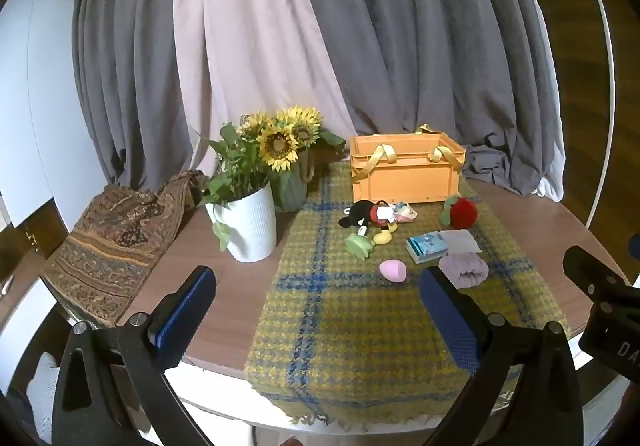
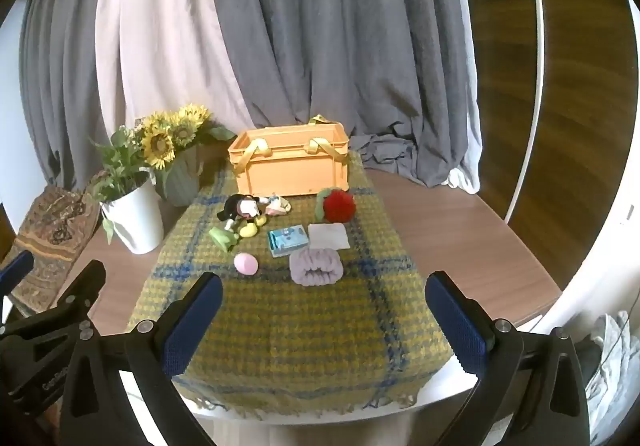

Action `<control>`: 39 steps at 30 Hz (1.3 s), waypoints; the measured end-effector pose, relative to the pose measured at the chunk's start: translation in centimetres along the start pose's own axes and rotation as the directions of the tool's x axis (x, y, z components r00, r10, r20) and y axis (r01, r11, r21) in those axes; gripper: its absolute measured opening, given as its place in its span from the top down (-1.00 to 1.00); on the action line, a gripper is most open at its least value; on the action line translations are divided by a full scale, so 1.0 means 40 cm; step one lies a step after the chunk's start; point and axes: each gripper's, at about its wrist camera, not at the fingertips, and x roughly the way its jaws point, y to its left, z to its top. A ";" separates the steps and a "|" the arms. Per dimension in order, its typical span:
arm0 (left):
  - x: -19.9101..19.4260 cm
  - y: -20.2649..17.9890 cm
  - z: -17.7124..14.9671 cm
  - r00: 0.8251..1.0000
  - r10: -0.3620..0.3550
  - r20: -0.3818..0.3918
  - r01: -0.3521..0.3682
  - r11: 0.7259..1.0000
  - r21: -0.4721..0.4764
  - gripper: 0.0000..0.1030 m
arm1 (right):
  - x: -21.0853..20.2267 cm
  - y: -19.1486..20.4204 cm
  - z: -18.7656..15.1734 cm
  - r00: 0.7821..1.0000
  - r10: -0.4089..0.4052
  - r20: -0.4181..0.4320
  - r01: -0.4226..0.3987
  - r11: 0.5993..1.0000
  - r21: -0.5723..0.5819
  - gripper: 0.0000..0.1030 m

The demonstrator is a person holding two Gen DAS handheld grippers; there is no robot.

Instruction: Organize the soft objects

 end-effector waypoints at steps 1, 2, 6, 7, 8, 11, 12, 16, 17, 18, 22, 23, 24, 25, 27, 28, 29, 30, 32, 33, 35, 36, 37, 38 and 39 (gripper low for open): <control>0.001 0.002 0.000 1.000 -0.005 -0.003 0.005 1.000 -0.003 -1.00 | 0.000 -0.001 0.001 1.000 -0.003 -0.001 0.003 1.000 0.001 -0.99; 0.001 0.004 0.000 1.000 -0.010 -0.006 0.010 1.000 -0.006 -1.00 | 0.001 -0.002 0.001 1.000 -0.004 -0.002 0.004 1.000 0.002 -0.99; 0.009 0.025 0.034 1.000 -0.012 -0.016 0.012 1.000 -0.021 -1.00 | -0.005 0.011 0.019 1.000 -0.015 -0.004 0.015 1.000 0.002 -0.99; 0.012 0.028 0.040 1.000 -0.011 -0.018 0.011 1.000 -0.022 -1.00 | -0.002 -0.001 0.011 1.000 0.001 0.008 -0.001 1.000 0.013 -0.99; 0.009 0.011 0.020 1.000 -0.003 0.000 0.003 1.000 -0.009 -1.00 | -0.002 -0.004 0.003 1.000 0.004 0.017 -0.004 1.000 0.017 -0.99; -0.006 0.001 0.027 1.000 0.002 0.010 -0.002 1.000 -0.012 -1.00 | -0.005 -0.004 0.008 1.000 0.001 0.018 -0.001 1.000 0.017 -0.99; -0.013 -0.003 0.025 1.000 0.005 0.018 -0.005 1.000 -0.013 -1.00 | -0.005 -0.002 0.009 1.000 0.001 0.019 -0.002 1.000 0.018 -0.99; -0.022 -0.008 0.033 1.000 0.011 0.027 -0.011 1.000 -0.014 -1.00 | -0.015 -0.014 0.025 1.000 0.006 0.022 -0.007 1.000 0.019 -0.99; -0.022 -0.008 0.033 1.000 0.010 0.028 -0.009 1.000 -0.014 -1.00 | -0.015 -0.013 0.025 1.000 0.005 0.022 -0.005 1.000 0.020 -0.99; -0.022 -0.008 0.033 1.000 0.007 0.028 -0.007 1.000 -0.015 -1.00 | -0.015 -0.012 0.027 1.000 0.005 0.024 -0.006 1.000 0.021 -0.99; -0.027 -0.008 0.030 0.999 0.004 0.034 -0.004 1.000 -0.015 -1.00 | -0.023 -0.011 0.034 0.999 0.010 0.033 -0.010 1.000 0.021 -0.99; -0.027 -0.005 0.030 0.999 0.004 0.034 -0.003 1.000 -0.016 -1.00 | -0.023 -0.011 0.034 0.999 0.009 0.034 -0.010 1.000 0.022 -0.99; -0.027 -0.005 0.033 0.999 0.001 0.032 -0.001 1.000 -0.015 -1.00 | -0.024 -0.013 0.034 0.999 0.009 0.034 -0.010 1.000 0.025 -0.99; -0.028 -0.005 0.034 0.999 0.001 0.032 0.000 1.000 -0.016 -1.00 | -0.025 -0.014 0.032 0.999 0.011 0.034 -0.011 1.000 0.025 -0.99; -0.029 -0.006 0.031 0.999 0.000 0.032 0.000 1.000 -0.016 -1.00 | -0.026 -0.013 0.032 0.999 0.010 0.036 -0.011 1.000 0.025 -0.99; -0.031 -0.007 0.033 1.000 -0.002 0.030 0.002 1.000 -0.015 -1.00 | -0.027 -0.016 0.028 0.999 0.011 0.037 -0.012 1.000 0.025 -0.99; -0.033 -0.007 0.037 1.000 -0.001 0.031 0.001 1.000 -0.015 -1.00 | -0.027 -0.015 0.029 0.999 0.011 0.037 -0.012 1.000 0.026 -0.99; -0.033 -0.007 0.038 1.000 0.000 0.031 0.001 1.000 -0.015 -1.00 | -0.029 -0.015 0.029 0.999 0.010 0.039 -0.011 1.000 0.027 -0.99; -0.033 -0.008 0.044 0.999 0.001 0.032 0.000 1.000 -0.015 -1.00 | -0.030 -0.016 0.030 0.999 0.011 0.040 -0.012 1.000 0.027 -0.99; -0.033 -0.008 0.047 1.000 -0.001 0.031 0.001 1.000 -0.015 -1.00 | -0.031 -0.017 0.030 0.999 0.012 0.040 -0.013 1.000 0.027 -0.99; -0.034 -0.008 0.042 1.000 0.000 0.031 0.001 1.000 -0.015 -1.00 | -0.033 -0.016 0.031 0.999 0.011 0.042 -0.012 1.000 0.028 -0.99; -0.034 -0.008 0.042 0.999 0.000 0.032 0.000 1.000 -0.016 -1.00 | -0.032 -0.017 0.031 0.999 0.011 0.042 -0.012 1.000 0.027 -0.99; -0.034 -0.009 0.043 0.999 0.000 0.032 0.001 1.000 -0.016 -1.00 | -0.033 -0.017 0.031 0.999 0.012 0.041 -0.013 1.000 0.027 -0.99; -0.035 -0.010 0.044 0.999 -0.001 0.033 0.001 1.000 -0.016 -1.00 | -0.034 -0.017 0.032 0.999 0.013 0.042 -0.014 1.000 0.027 -0.99; -0.034 -0.009 0.040 0.999 0.000 0.034 0.000 1.000 -0.016 -1.00 | -0.035 -0.017 0.033 0.999 0.012 0.043 -0.013 1.000 0.027 -0.99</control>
